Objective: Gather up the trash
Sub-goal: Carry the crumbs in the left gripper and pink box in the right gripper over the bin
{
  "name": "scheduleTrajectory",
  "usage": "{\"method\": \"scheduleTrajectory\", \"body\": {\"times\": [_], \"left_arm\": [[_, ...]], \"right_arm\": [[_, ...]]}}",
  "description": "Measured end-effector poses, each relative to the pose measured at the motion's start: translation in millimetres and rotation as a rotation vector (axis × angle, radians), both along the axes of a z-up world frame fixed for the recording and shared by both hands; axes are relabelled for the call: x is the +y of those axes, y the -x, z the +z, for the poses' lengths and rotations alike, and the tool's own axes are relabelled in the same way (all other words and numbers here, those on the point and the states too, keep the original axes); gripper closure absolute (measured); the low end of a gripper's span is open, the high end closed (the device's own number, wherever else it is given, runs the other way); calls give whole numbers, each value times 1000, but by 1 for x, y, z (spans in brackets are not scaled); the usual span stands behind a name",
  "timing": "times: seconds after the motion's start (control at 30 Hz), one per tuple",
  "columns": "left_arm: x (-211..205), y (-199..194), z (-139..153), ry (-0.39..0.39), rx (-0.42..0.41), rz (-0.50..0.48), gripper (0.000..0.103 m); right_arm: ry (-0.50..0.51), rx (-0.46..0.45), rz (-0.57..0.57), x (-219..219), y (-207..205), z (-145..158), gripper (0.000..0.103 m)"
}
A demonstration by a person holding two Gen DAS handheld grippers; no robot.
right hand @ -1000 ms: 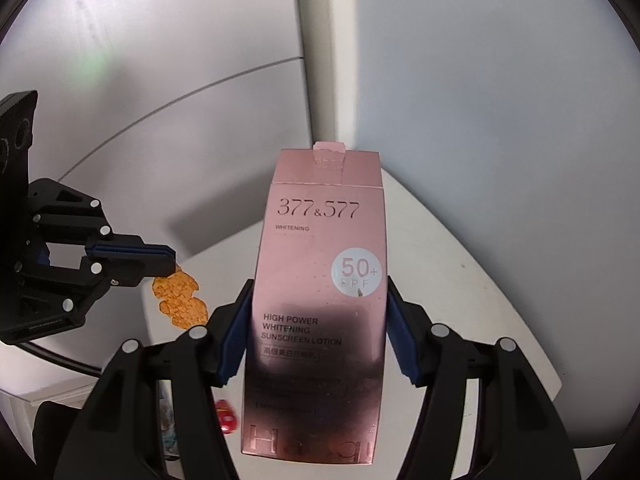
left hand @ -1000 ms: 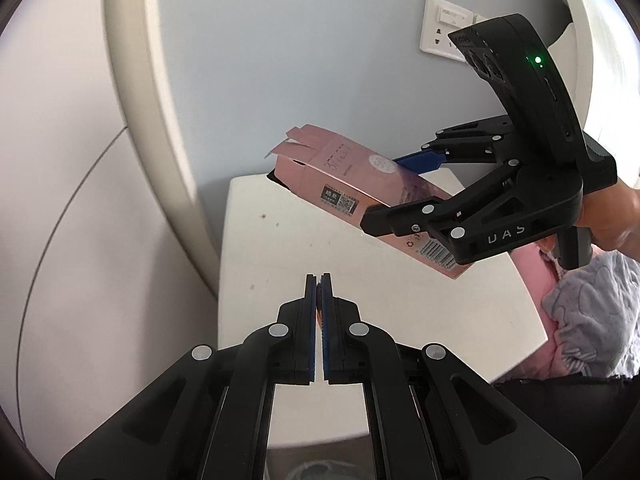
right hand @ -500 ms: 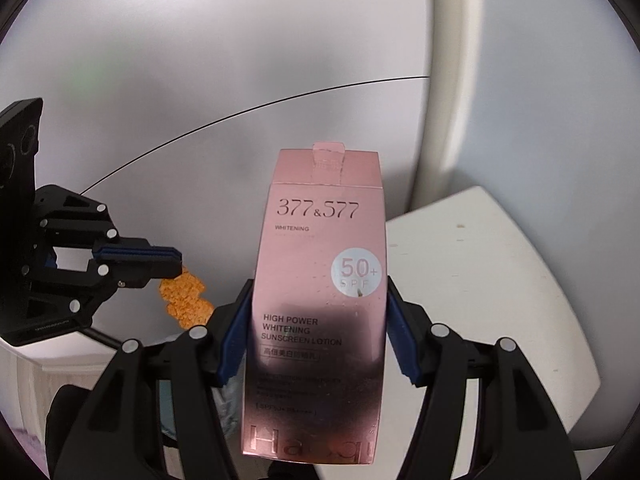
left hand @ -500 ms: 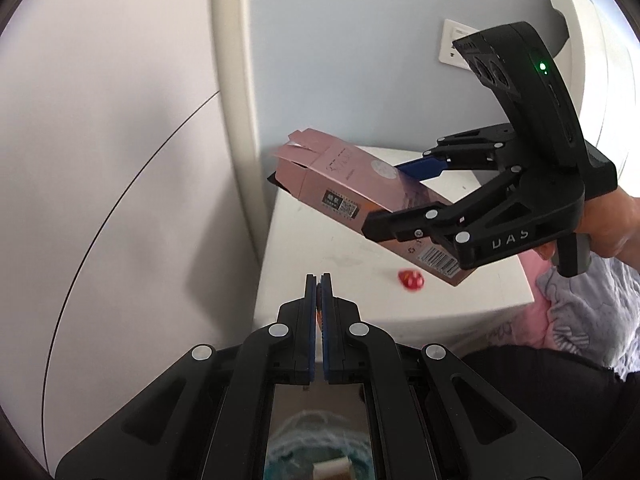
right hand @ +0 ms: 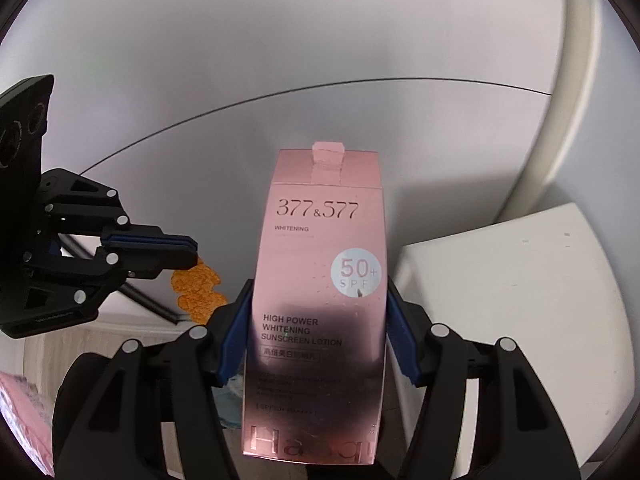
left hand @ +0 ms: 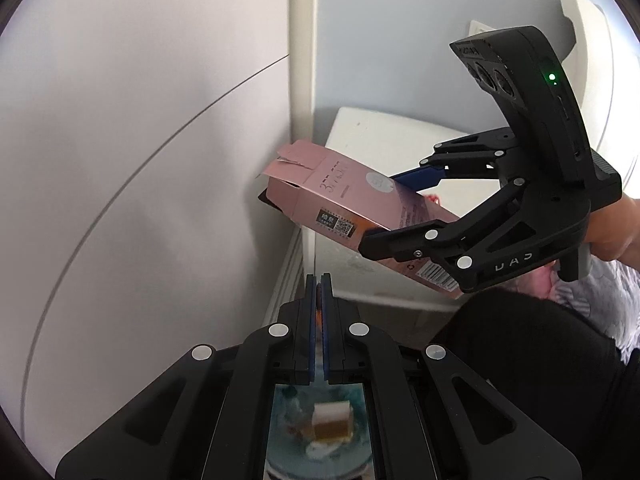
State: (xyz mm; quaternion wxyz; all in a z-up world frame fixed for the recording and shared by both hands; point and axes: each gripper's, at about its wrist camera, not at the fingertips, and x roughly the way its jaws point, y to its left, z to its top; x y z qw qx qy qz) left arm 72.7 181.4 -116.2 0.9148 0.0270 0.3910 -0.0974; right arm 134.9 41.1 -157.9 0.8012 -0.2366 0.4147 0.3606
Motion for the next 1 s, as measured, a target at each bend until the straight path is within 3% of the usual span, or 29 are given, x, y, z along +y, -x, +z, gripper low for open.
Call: {"method": "scheduleTrajectory", "body": {"times": [0.2,0.37,0.63,1.0], "left_arm": [[20,36,-30,23,38,63,102],[30,57,-63,44,75,110,102],[44,75,-121,92,152,170,102],[38,78,-171,137,203,202,102]], "right_arm": [[9,53,58,26,33,-25,45],[40,94,118,42,48,-63,45],[110,156,138,44,49,-117,45],[177,202,137,52,45,-166,45]]}}
